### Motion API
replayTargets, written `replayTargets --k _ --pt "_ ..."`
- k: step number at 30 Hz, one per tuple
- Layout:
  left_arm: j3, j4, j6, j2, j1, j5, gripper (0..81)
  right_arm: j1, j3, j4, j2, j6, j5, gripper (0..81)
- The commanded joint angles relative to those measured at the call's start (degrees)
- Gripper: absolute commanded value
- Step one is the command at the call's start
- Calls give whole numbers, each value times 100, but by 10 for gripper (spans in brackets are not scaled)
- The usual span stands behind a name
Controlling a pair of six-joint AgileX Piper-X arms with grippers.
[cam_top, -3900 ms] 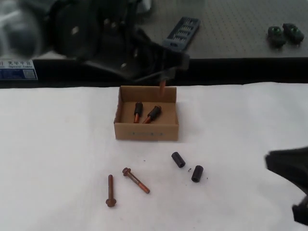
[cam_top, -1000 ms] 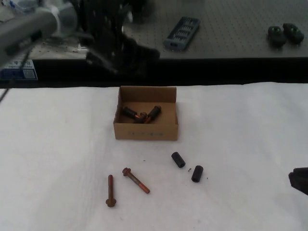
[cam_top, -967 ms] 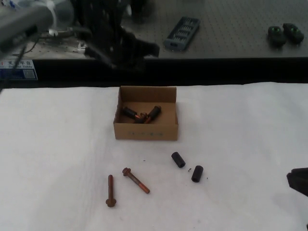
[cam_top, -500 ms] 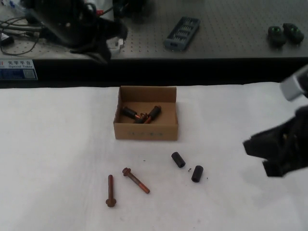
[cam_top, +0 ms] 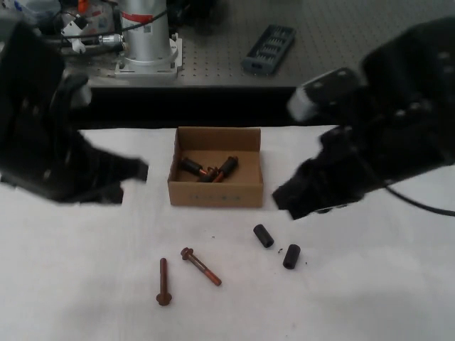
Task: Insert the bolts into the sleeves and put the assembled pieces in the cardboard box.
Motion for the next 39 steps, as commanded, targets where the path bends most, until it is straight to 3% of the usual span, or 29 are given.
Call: replayTargets --k 1,5,9,11,14,19,35,39 --pt "761 -89 -42 -436 1 -23 71 218 -344 -4 499 -47 25 206" --pt "1444 -87 -42 -933 1 -150 149 497 -903 215 1262 -47 44 206" --pt "1865 127 -42 -1427 65 -451 363 654 -1506 597 1975 -47 275 206" --pt "1971 429 -42 -1700 128 -630 426 690 -1712 615 2271 -47 275 206" --pt "2016 1085 116 -2097 209 -920 405 732 -2058 790 2654 -47 394 209" --pt "2016 1411 609 -2810 221 -1062 324 844 -2529 908 3178 -47 554 313" --pt "2016 2127 609 -3624 221 -1062 323 1292 -2922 1071 3910 -349 1377 313" --pt "2016 2203 609 -3624 221 -1062 323 1292 -2922 1176 3923 -349 1901 313"
